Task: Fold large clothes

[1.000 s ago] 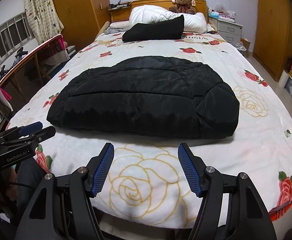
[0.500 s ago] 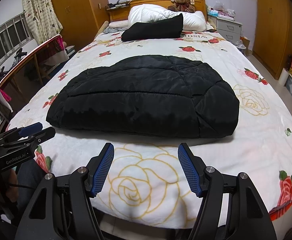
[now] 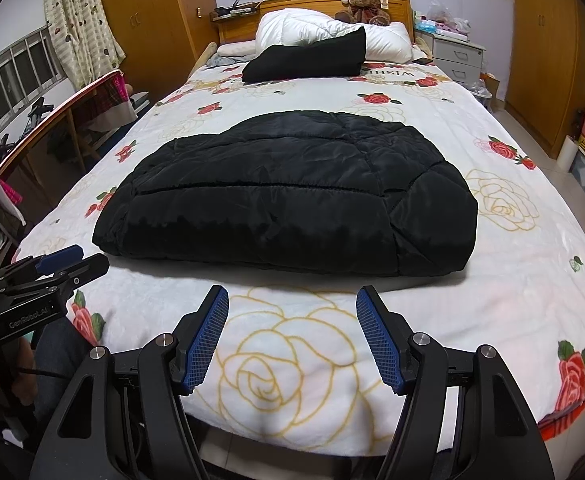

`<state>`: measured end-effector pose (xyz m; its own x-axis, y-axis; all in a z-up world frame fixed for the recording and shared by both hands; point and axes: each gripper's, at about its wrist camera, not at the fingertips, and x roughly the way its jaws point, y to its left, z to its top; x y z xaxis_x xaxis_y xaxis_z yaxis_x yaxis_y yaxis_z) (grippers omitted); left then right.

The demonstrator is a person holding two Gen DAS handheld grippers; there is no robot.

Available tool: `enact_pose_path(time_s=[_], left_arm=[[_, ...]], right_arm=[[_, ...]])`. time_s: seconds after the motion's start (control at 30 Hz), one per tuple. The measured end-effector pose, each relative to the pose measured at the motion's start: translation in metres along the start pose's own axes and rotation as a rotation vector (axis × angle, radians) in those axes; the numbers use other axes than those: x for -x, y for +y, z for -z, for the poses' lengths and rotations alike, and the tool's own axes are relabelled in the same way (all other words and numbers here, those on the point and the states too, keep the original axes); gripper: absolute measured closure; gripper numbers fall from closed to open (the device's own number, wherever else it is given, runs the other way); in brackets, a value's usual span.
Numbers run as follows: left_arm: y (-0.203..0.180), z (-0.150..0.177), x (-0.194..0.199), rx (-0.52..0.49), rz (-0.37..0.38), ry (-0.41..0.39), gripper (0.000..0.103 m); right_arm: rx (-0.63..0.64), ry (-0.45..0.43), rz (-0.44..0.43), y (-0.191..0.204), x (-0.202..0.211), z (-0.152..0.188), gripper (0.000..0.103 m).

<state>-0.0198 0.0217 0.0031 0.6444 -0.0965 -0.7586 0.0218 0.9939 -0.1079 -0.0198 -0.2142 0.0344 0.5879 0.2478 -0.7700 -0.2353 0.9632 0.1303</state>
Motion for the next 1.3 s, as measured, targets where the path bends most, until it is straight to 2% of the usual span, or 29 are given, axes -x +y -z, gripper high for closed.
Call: enact_pose_path(time_s=[1.3], left_arm=[[-0.0013,0.0024,0.0034,0.029,0.031,0.002,0.036]], right_arm=[[-0.010,-0.002,0.008,0.0029,0.0051,-0.0006,0.036]])
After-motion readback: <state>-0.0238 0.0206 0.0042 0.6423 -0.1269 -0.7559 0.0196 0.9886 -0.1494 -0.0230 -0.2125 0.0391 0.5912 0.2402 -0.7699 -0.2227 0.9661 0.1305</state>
